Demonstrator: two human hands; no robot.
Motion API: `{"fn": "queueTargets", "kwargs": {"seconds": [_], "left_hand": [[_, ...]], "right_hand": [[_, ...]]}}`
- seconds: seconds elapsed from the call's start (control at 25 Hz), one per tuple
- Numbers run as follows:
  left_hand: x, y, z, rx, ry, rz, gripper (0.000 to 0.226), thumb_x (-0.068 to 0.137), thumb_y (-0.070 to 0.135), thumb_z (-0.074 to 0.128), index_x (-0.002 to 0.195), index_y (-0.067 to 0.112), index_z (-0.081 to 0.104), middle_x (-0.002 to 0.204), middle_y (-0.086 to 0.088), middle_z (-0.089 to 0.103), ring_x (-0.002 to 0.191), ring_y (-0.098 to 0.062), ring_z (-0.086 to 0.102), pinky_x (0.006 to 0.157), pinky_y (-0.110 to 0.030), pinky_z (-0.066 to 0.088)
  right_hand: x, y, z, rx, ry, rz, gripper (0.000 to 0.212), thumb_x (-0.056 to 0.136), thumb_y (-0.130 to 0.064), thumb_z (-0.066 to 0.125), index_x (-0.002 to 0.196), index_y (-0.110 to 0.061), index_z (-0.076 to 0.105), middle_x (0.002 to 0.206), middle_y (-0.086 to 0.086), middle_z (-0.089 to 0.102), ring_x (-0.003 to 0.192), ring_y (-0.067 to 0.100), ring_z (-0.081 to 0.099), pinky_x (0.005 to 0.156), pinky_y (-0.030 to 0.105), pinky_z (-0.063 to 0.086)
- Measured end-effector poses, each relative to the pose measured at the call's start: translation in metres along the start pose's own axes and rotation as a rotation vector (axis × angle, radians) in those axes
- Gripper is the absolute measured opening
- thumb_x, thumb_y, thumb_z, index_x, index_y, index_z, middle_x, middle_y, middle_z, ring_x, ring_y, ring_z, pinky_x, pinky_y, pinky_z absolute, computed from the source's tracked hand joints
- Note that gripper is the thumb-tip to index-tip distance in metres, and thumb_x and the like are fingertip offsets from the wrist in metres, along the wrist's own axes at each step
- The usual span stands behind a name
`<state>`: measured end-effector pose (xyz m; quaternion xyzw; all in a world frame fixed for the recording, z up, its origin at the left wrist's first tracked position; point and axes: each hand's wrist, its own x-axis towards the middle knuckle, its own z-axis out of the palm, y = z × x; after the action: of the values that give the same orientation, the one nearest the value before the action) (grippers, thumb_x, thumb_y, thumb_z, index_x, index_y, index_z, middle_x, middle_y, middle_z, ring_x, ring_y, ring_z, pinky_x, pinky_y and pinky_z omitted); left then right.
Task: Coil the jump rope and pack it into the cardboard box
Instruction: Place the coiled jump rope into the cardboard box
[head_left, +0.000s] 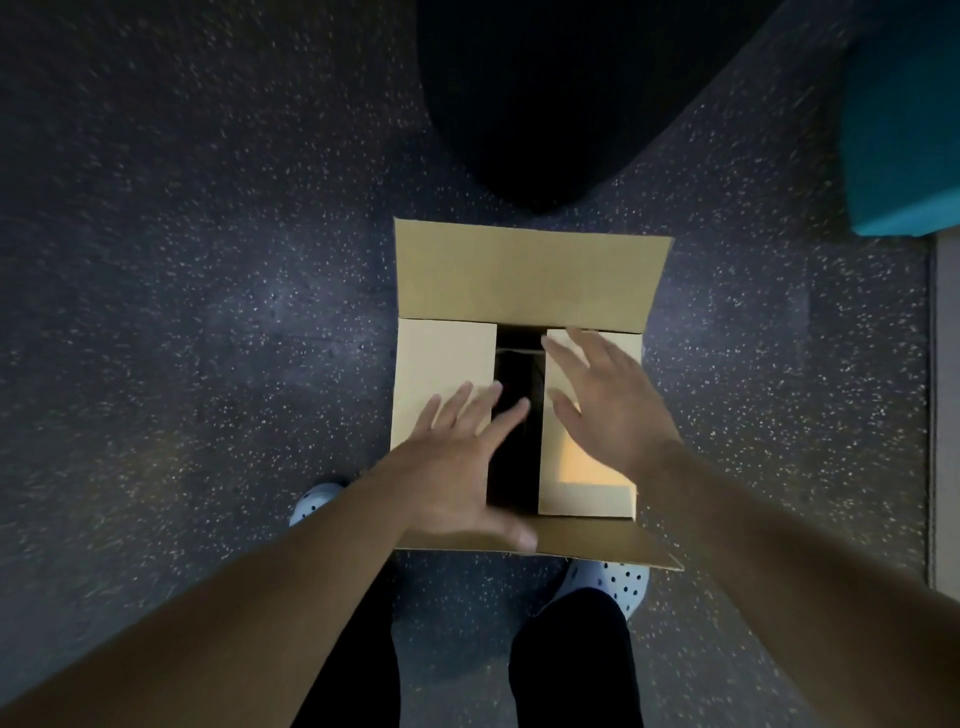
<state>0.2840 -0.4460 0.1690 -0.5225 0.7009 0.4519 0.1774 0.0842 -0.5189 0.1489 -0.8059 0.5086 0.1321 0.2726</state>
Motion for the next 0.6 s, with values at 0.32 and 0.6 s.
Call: {"fn": "queueTargets", "kwargs": {"seconds": [0.32,0.6], "left_hand": [[0.007,-0.006,0.012,0.574,0.403,0.079,0.104,0.089,0.037,0.063,0.159,0.011,-0.010,0.166,-0.021,-0.011,0.150,-0.048,-0.008,0.118,-0.065,0.004],[0.019,-0.010,-0.007,0.506,0.549,-0.202,0.102,0.090,0.057,0.052,0.160,0.013,-0.007,0.163,-0.026,0.006,0.148,-0.051,0.009,0.116,-0.067,0.010]], "right_hand": [[0.103,-0.004,-0.067,-0.278,0.004,0.135,0.079,0.097,-0.056,0.044,0.162,-0.020,0.016,0.158,0.019,0.038,0.149,0.041,0.029,0.125,0.059,0.010],[-0.008,-0.016,-0.014,-0.183,0.188,0.054,0.047,0.104,-0.042,0.032,0.141,-0.020,0.050,0.125,0.008,0.061,0.111,0.033,0.059,0.100,0.049,0.042]]}}
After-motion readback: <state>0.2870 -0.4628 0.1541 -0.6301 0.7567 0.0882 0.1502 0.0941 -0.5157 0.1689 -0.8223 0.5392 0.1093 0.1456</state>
